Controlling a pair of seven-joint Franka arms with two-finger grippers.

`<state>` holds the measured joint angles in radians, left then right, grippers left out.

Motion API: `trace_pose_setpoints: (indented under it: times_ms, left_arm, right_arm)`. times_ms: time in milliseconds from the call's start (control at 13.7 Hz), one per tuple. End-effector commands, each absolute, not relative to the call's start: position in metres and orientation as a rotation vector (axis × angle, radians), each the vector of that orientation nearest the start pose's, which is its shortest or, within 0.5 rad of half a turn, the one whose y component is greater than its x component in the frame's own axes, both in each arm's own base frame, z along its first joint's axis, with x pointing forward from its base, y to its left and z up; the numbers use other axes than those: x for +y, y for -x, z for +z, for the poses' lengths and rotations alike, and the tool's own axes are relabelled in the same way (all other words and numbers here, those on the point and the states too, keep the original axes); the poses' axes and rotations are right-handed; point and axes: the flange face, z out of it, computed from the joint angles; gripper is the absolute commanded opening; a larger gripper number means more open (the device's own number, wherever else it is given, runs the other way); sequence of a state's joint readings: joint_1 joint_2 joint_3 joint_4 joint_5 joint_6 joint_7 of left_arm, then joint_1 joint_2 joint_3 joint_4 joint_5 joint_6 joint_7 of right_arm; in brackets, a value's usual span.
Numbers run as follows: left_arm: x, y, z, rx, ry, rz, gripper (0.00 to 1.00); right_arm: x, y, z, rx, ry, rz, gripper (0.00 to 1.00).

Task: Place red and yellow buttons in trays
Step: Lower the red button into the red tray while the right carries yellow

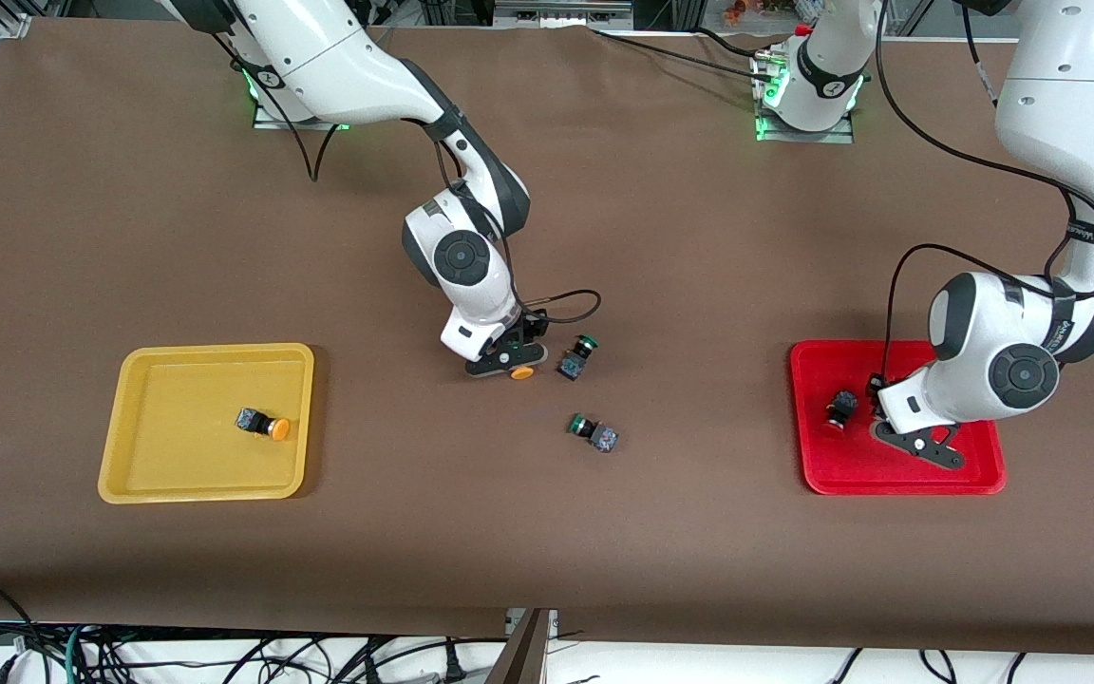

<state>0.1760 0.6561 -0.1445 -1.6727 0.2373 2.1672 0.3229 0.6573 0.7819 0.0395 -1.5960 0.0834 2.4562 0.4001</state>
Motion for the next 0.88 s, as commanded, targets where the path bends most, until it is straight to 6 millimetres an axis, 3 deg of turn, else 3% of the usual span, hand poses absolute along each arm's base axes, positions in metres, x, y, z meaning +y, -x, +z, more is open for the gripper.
trace_pose_setpoints:
  times_ms: [0,146,292,365,438,583,729,802]
  left_arm:
    - [0.047,-0.665,0.215,0.696,2.976,0.249,0.17]
    - [0.049,-0.665,0.214,0.695,2.977,0.251,0.22]
    - [0.049,-0.664,0.214,0.694,2.98,0.253,0.34]
    - [0.049,-0.665,0.215,0.692,2.981,0.248,0.62]
    - [0.049,-0.665,0.215,0.694,2.98,0.251,1.0]
    - [0.052,-0.668,0.224,0.728,2.972,0.235,1.0]
    - [0.056,-0.671,0.231,0.702,2.984,0.213,1.0]
    - [0.056,-0.672,0.244,0.685,2.984,0.198,1.0]
  right_arm:
    - [0.443,-0.545,0.186,-0.362,3.016,-0.077,0.22]
    - [0.43,-0.558,0.208,-0.344,3.029,-0.095,0.12]
    - [0.405,-0.575,0.234,-0.421,3.062,-0.083,0.12]
    - [0.385,-0.586,0.246,-0.48,3.084,-0.069,0.12]
    - [0.363,-0.597,0.259,-0.538,3.102,-0.069,0.12]
    - [0.311,-0.621,0.279,-0.665,3.133,-0.051,0.12]
    - [0.251,-0.641,0.288,-0.792,3.149,-0.002,0.14]
    - [0.215,-0.648,0.288,-0.811,3.158,0.047,0.14]
